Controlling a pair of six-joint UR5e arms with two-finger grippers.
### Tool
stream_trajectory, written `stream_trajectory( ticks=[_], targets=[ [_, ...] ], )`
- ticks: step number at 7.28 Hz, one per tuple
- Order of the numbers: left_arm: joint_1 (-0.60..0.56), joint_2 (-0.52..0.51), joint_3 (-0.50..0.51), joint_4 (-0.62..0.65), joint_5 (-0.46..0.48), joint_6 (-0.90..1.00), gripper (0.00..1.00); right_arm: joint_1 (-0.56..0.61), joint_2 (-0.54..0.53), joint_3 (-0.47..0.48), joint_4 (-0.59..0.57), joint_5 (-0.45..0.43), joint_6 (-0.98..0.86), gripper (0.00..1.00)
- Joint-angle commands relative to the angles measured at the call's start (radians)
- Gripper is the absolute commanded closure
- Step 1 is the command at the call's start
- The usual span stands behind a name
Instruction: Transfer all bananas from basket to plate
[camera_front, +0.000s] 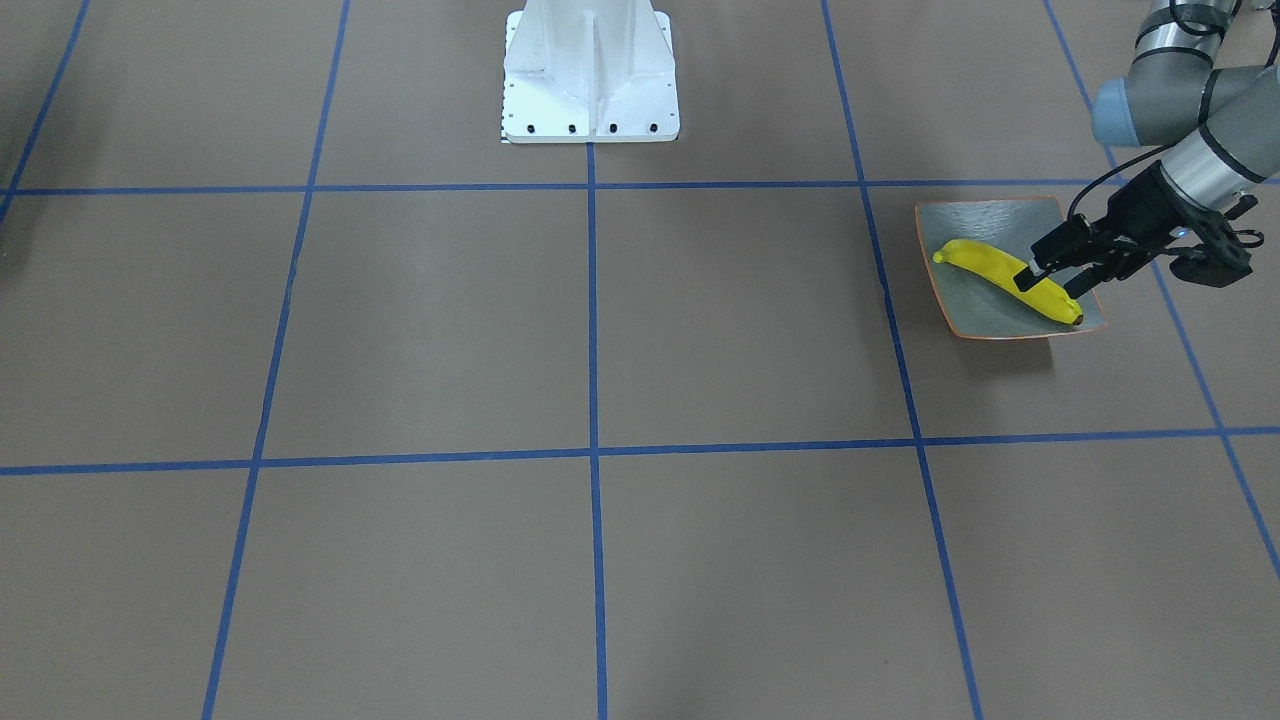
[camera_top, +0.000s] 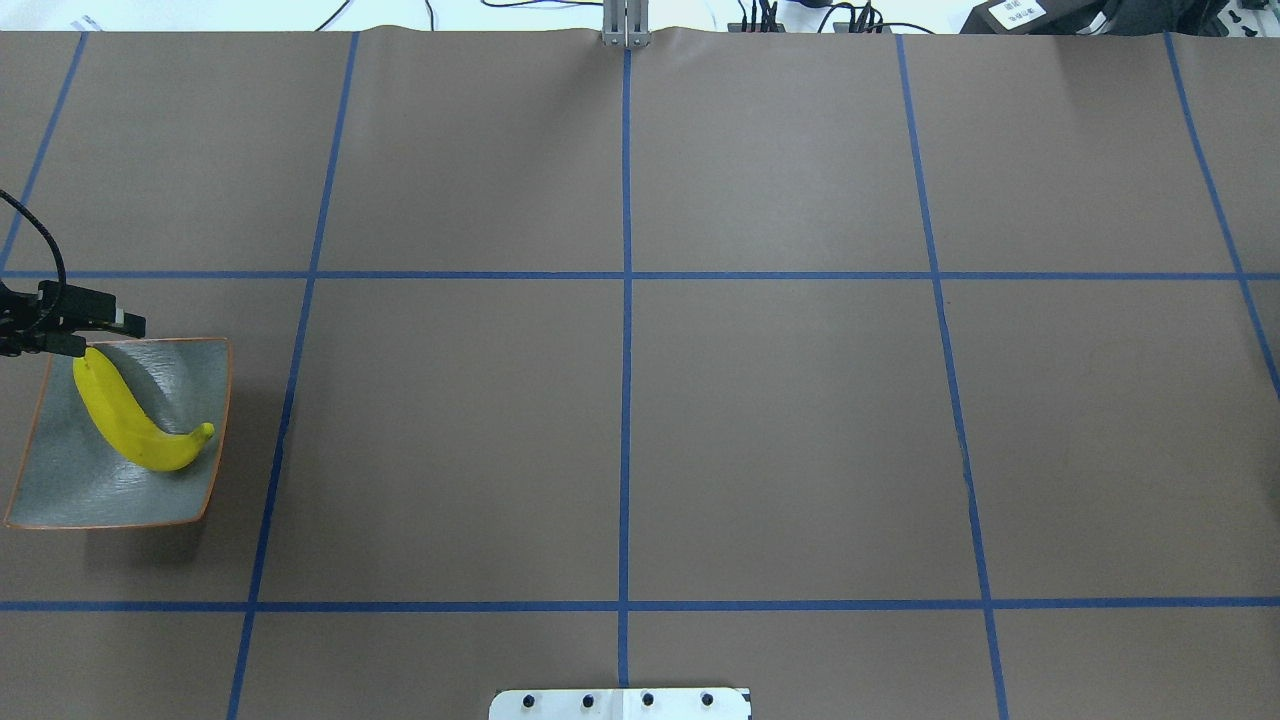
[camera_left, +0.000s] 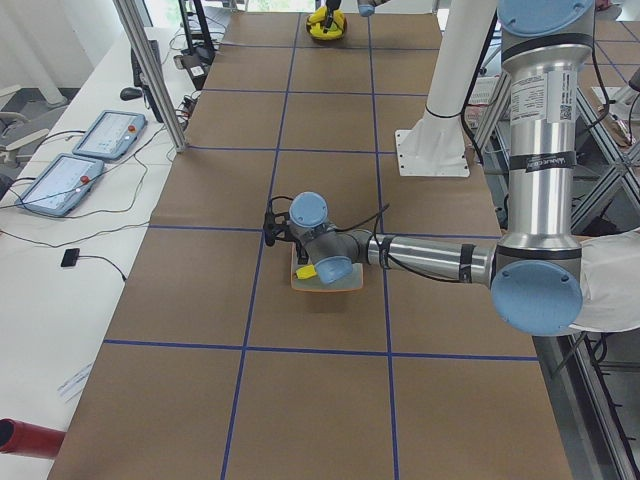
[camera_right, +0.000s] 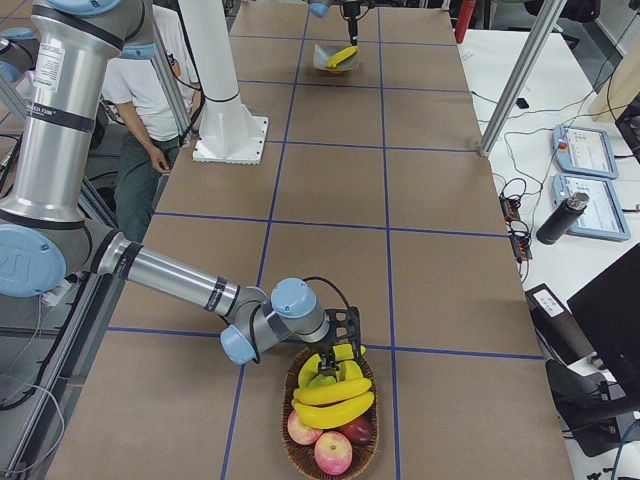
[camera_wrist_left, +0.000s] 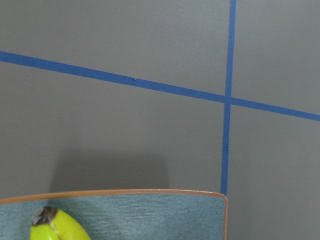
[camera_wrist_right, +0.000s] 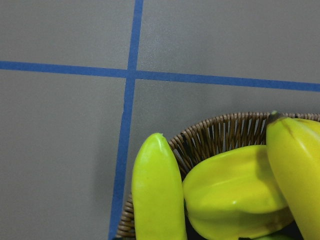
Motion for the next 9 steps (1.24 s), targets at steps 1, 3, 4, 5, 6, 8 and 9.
stream_trajectory(
  ticks=[1, 3, 4, 5, 6, 8, 9],
  targets=[
    [-0.002, 0.001, -0.001, -0.001, 0.000, 0.000, 0.00, -0.005, 0.002, -0.007, -0.002, 0.001, -0.001, 0.34],
    [-0.006, 0.006, -0.008, -0.001, -0.002, 0.000, 0.00, -0.014, 0.003, -0.009, -0.003, 0.001, -0.001, 0.34],
    [-0.008, 0.015, -0.017, -0.001, -0.002, 0.000, 0.00, -0.018, 0.003, -0.009, -0.005, 0.001, -0.001, 0.34],
    [-0.012, 0.016, -0.019, -0.001, -0.003, 0.002, 0.00, -0.023, 0.003, -0.009, -0.005, 0.001, -0.004, 0.35],
    [-0.014, 0.016, -0.019, -0.001, -0.003, 0.002, 0.00, -0.023, 0.003, -0.009, -0.003, 0.002, -0.004, 0.45],
    [-0.017, 0.019, -0.027, 0.001, -0.005, 0.002, 0.00, -0.025, 0.003, -0.015, -0.003, 0.002, -0.004, 0.59],
    [-0.017, 0.020, -0.027, 0.001, -0.005, 0.002, 0.00, -0.029, 0.003, -0.015, -0.003, 0.002, -0.002, 0.66]
  ],
)
